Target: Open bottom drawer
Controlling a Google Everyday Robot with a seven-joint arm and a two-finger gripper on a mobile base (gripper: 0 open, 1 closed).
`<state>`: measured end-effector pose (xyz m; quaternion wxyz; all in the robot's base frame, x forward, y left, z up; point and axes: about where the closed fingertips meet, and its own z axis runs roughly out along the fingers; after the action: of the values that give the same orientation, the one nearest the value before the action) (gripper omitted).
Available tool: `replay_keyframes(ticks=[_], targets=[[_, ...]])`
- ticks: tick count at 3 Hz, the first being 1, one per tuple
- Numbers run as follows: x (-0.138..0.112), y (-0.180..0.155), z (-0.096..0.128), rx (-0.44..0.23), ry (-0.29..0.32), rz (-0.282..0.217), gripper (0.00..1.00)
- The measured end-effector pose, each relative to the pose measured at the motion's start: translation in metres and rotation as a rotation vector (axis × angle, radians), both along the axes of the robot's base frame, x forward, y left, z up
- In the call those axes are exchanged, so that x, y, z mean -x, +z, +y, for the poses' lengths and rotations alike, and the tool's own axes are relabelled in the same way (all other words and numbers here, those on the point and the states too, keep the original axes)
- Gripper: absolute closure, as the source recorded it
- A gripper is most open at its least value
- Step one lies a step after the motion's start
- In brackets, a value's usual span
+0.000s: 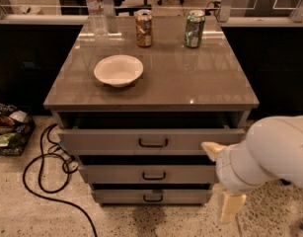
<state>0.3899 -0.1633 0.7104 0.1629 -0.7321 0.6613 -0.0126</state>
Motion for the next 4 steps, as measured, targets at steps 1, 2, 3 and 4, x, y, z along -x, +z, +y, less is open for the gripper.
replay_keyframes(ticks=[1, 2, 3, 4], targets=[[0.023, -0.063, 0.026, -0.014, 0.008, 0.046, 0.00], [0.034, -0.114, 0.055, -0.047, 0.019, 0.062, 0.00], [0.033, -0.147, 0.081, -0.093, 0.022, 0.048, 0.00], [0.024, -0.164, 0.106, -0.151, 0.014, 0.009, 0.00]])
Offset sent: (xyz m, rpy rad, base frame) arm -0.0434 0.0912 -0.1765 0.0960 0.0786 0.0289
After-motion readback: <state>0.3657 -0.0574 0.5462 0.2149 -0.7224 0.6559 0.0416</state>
